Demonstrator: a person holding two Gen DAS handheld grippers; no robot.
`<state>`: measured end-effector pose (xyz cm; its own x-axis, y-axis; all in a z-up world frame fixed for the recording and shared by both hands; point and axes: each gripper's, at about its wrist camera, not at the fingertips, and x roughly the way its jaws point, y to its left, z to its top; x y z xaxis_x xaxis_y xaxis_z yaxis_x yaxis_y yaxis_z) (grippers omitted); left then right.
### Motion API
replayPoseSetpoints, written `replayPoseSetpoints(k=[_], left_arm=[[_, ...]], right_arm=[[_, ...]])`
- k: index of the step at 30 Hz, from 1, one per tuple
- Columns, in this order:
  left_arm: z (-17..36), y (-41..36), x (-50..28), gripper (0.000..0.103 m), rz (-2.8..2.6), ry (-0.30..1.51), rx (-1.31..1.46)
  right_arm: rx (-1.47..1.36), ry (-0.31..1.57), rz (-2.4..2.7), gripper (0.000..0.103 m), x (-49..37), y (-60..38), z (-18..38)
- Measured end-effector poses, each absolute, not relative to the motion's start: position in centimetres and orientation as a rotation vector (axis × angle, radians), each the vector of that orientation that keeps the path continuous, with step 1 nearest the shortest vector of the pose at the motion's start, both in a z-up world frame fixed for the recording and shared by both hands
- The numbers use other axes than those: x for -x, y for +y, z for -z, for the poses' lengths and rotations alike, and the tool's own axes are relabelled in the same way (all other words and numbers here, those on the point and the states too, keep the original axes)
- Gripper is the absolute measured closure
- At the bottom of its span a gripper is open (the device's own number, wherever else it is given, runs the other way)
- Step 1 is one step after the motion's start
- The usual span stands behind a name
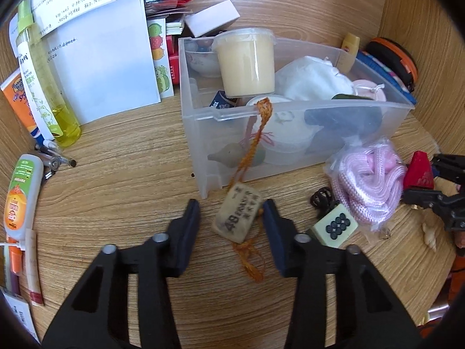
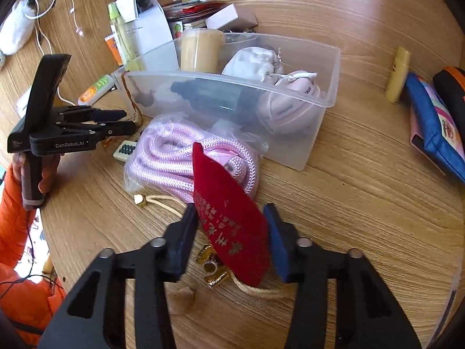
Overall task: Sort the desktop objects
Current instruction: 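Grasp the red pouch with the right tool while the left grasps the beige eraser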
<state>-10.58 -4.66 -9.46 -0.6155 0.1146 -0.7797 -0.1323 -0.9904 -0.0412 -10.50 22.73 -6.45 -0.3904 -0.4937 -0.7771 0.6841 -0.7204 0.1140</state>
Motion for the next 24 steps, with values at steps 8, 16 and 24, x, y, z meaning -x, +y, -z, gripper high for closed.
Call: replayPoseSetpoints(k=[8,16,24], left_arm=[[9.4,-5.2,10.2,0.075,-2.707,-0.023,1.285],[8.2,-6.2,8.5,0.077,-2.799,-0.093,1.157],[7.3,-6.2,8.2,0.080,-2.868,-0.114,1.073]], right_arm=[[-1.071,0.195,2.143,0.077,11.1,23.7,5.6],[-0.990,0.048,2.187,0.077,11.2,25.6,4.1],[-0.975,-0.027,2.210,0.077,11.5,26.2,3.1]])
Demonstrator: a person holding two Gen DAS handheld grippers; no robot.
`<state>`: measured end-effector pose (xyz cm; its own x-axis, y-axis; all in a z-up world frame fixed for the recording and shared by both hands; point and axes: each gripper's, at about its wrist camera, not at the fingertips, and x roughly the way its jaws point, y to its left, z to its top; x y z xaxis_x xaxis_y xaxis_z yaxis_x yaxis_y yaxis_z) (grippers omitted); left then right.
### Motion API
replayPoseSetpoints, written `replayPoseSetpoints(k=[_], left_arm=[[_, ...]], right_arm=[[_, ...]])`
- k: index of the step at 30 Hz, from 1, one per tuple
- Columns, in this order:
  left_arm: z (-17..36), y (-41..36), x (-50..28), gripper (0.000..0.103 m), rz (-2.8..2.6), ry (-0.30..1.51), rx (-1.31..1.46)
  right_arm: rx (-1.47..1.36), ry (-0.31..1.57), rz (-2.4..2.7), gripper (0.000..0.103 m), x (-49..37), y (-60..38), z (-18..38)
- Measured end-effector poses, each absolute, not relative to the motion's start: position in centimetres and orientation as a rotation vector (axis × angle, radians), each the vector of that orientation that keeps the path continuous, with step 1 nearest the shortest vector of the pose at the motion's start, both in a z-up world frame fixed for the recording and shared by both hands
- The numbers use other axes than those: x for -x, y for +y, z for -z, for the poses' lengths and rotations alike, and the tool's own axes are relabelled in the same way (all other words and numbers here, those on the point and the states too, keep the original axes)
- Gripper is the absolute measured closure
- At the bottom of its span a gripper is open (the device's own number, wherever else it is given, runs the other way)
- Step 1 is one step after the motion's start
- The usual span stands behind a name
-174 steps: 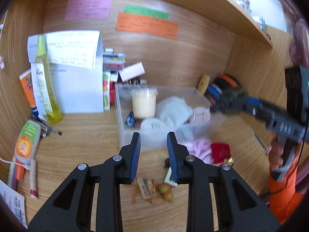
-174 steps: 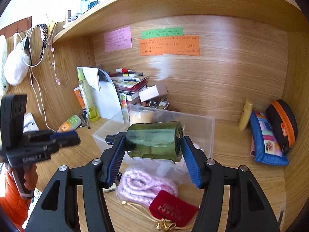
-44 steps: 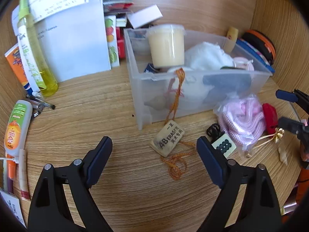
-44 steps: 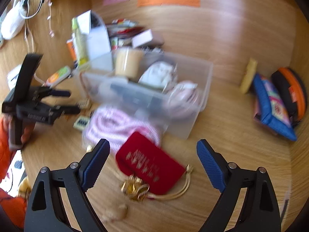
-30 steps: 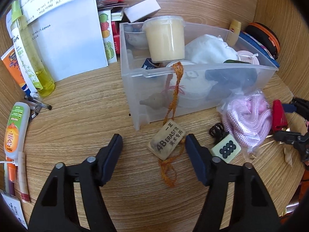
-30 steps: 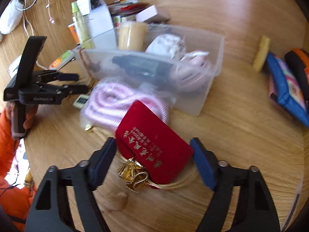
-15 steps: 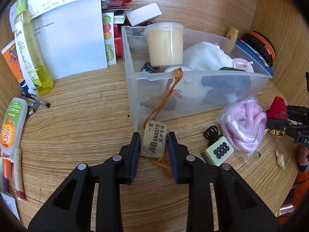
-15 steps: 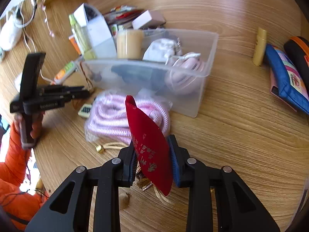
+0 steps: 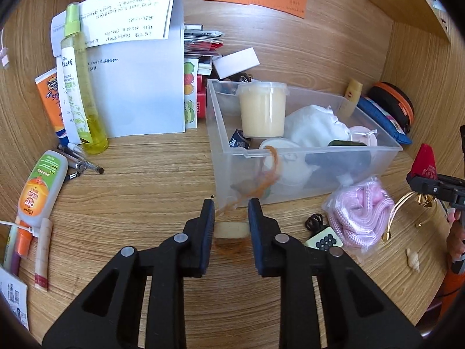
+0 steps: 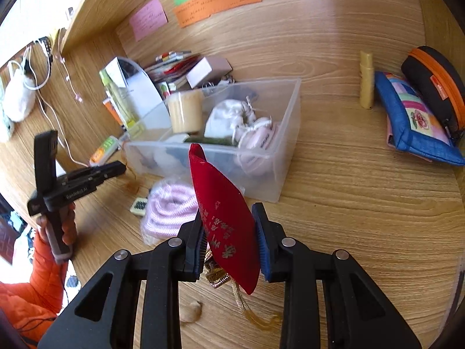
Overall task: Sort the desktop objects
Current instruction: 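Grasp the red pouch with the right tool while the left grasps the beige eraser, then carry the red pouch and beige eraser over the clear box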
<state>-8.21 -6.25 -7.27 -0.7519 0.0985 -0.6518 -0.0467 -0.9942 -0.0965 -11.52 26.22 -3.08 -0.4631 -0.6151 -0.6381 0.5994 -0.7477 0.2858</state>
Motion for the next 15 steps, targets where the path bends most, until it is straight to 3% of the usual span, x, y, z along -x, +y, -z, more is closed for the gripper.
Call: replayPoseSetpoints(k=[11,12,15], left_arm=[[6.9,-6.3,6.6,0.079,-2.844,-0.028,1.080],[7.0,-6.3,6.3,0.074,-2.850,0.005,1.087],[7.1,-6.6,5.8,0.043,-2.864,0.040,1.089]], right_arm=[[-0.882,-0.027,2.249,0.077,11.9,25.6,-0.9],[-0.867,-0.032,2.250,0.077,12.0,25.6,-1.3],[-0.821,-0.039,2.251,0.077,12.4,24.9,-2.9]])
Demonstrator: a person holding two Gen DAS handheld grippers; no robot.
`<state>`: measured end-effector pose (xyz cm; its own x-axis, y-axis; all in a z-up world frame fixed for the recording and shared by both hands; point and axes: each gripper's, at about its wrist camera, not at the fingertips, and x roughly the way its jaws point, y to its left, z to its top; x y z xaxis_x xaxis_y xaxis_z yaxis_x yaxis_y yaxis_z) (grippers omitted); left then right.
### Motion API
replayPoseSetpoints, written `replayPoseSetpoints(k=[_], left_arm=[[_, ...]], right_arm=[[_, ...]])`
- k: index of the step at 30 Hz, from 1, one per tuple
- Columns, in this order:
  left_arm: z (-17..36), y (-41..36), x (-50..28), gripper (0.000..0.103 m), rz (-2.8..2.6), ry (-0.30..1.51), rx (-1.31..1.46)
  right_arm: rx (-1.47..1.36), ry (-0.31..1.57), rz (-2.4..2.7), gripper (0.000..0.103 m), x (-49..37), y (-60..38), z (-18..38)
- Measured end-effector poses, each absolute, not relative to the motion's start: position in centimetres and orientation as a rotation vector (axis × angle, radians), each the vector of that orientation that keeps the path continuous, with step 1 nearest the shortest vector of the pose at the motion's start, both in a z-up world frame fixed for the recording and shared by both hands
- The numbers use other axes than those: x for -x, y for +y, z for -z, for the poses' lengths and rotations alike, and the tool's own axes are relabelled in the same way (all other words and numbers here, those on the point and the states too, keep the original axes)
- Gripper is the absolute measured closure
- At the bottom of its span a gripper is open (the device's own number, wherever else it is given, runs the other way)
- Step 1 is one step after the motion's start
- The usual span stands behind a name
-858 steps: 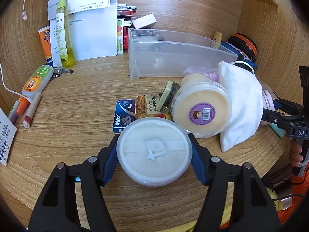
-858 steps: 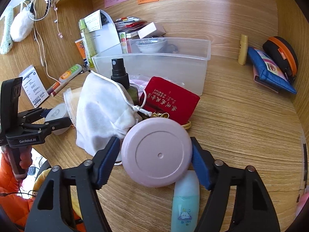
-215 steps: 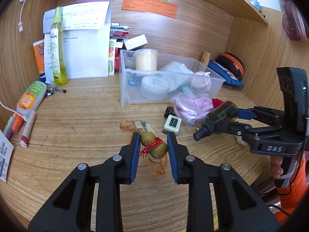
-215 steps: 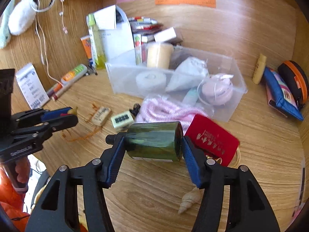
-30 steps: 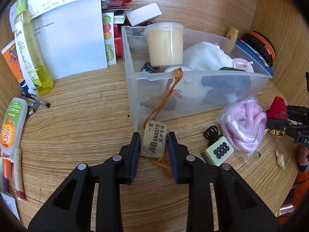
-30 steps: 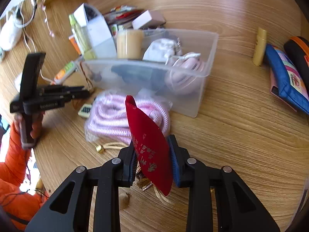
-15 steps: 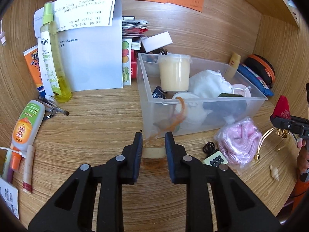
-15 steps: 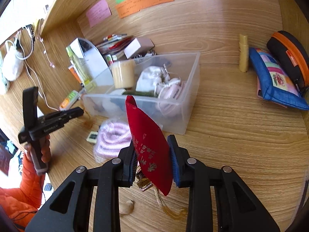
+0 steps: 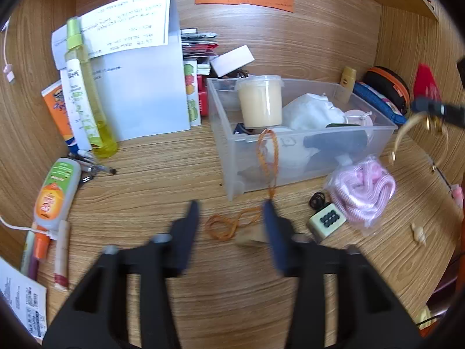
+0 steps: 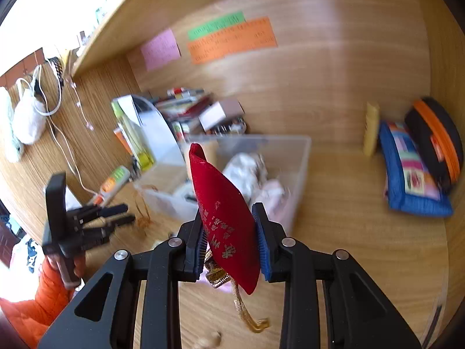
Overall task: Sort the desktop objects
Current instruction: 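Carry the red pouch and beige eraser over the clear box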
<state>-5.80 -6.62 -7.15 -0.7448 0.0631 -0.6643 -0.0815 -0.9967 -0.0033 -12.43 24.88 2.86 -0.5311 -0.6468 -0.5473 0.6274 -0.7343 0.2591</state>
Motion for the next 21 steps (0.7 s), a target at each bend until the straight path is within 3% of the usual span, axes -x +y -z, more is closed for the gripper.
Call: replayPoseSetpoints(k=[13,21], left_arm=[[9.3,-5.1,6.3,0.041,-2.714,0.153,1.231],[9.7,-5.2,5.0,0.043,-2.654,0.127,1.271]], right_arm=[[-0.738,-0.037,2.282,0.076,16.6,19.8,-7.3],[-0.872,-0.121,2.278,0.076,20.2,18.7,-3.6]])
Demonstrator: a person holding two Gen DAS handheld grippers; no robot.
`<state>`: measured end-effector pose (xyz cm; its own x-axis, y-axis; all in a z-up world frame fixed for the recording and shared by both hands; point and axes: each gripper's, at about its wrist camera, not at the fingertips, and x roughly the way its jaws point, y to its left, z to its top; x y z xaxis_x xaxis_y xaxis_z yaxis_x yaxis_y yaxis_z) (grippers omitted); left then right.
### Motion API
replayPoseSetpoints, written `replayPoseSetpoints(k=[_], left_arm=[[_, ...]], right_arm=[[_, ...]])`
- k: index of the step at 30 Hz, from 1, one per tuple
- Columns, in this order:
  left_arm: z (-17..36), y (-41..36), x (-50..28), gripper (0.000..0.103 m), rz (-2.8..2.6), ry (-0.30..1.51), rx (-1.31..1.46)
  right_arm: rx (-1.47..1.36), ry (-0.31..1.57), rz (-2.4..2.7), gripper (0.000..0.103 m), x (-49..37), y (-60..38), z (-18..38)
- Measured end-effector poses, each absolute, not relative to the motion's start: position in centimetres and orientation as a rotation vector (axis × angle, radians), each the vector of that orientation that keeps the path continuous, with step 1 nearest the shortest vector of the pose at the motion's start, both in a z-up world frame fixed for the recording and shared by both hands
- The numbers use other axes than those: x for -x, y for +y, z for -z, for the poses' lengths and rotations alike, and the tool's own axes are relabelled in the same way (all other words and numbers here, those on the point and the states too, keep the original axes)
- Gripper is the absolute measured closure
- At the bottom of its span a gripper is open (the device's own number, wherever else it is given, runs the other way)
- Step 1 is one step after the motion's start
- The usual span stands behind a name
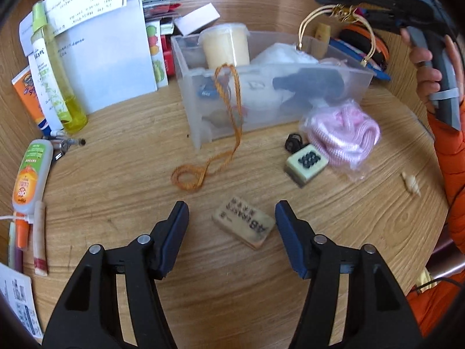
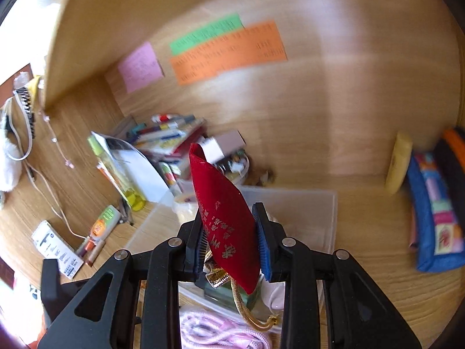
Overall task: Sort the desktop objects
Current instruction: 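Carry the red pouch and beige eraser over the clear box, then open the right tool to drop the red pouch while the left drops the eraser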
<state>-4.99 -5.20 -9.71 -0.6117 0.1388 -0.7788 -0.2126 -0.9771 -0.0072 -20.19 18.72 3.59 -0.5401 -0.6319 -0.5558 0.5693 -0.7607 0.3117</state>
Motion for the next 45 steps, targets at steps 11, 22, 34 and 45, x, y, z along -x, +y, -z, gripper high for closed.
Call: replayPoseSetpoints(k=[11,22,34,45], left_arm=[[9.6,-4.2,5.2,0.059,-2.724,0.211,1.239],[4.7,-5.1,5.5,0.059,-2.825,0.082,1.082],[1.1,-4.1,11.5,0.059,-2.819,0.008,0.988],[2.9,-2.2,15.1,0.059,-2.785,0.034,1.024]], right_arm=[[-1.038,-0.120,2.267,0.074,22.4,18.6,0.4],[-1.034,0.167,2.336,0.074,21.3,15.3,2.3],[-1.010,0.272,2.391,0.041,20.7,14.7,2.4],[-0.969,0.278,2.446,0.021,20.3,14.7,1.4]])
